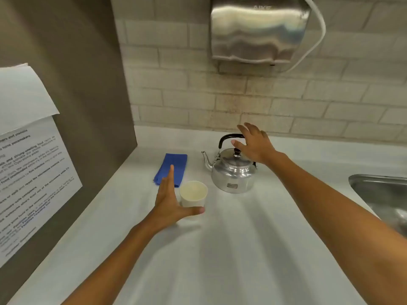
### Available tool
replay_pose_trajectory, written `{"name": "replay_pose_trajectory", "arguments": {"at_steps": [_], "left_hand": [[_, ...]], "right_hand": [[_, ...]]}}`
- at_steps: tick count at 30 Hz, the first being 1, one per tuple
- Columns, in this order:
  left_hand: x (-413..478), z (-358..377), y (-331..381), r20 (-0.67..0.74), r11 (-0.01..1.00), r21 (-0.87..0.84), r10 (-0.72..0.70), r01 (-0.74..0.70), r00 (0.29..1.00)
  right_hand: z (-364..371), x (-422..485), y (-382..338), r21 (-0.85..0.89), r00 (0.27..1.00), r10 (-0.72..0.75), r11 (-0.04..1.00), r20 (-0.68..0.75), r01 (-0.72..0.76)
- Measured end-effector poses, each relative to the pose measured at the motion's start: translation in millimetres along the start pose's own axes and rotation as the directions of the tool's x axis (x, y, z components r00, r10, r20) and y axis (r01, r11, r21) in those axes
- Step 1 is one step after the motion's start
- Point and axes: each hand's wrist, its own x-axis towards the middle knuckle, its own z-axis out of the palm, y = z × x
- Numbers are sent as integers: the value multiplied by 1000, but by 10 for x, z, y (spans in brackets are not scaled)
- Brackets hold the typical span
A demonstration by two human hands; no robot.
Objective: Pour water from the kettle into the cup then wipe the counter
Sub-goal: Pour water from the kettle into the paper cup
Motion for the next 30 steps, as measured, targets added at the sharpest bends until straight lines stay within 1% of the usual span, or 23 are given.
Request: {"name": "replay_pose_trajectory", "arguments": {"at_steps": [2,4,7,9,13,16,20,23,27,30], "left_hand": [[-1,68,-14,-45,998,-56,-35,33,998],[-16,163,-98,-61,993,-100,-70,64,996],[19,276,-192,-48,987,-126,-108,102,993],[53,325,-235,-35,976,-177,-138,130,990],[118,403,-270,-44,959,-249,-155,139,987],[171,454,-258,-74,962,-228,-171,150,983],[230,498,-270,-96,959,-233,-190,163,977],[263,501,-330,-90,957,-239,-188,162,978],[293,496,-374,-76,958,-239,-180,158,981],[308,489,-372,-67,962,-231,-165,146,984]], "right_hand": [[4,37,49,18,1000,3,1000,0,-3],[26,74,88,50,1000,9,999,-3,-9],[91,116,108,156,999,34,987,-13,-31],[119,136,121,210,998,57,976,-26,-50],[156,219,186,219,997,67,974,-48,-55],[184,320,213,272,995,99,958,-18,-91],[221,412,244,291,986,151,949,-74,-123],[253,475,263,316,976,205,933,-74,-172],[297,538,234,429,958,285,869,-26,-247],[307,574,233,454,947,321,847,-23,-276]]}}
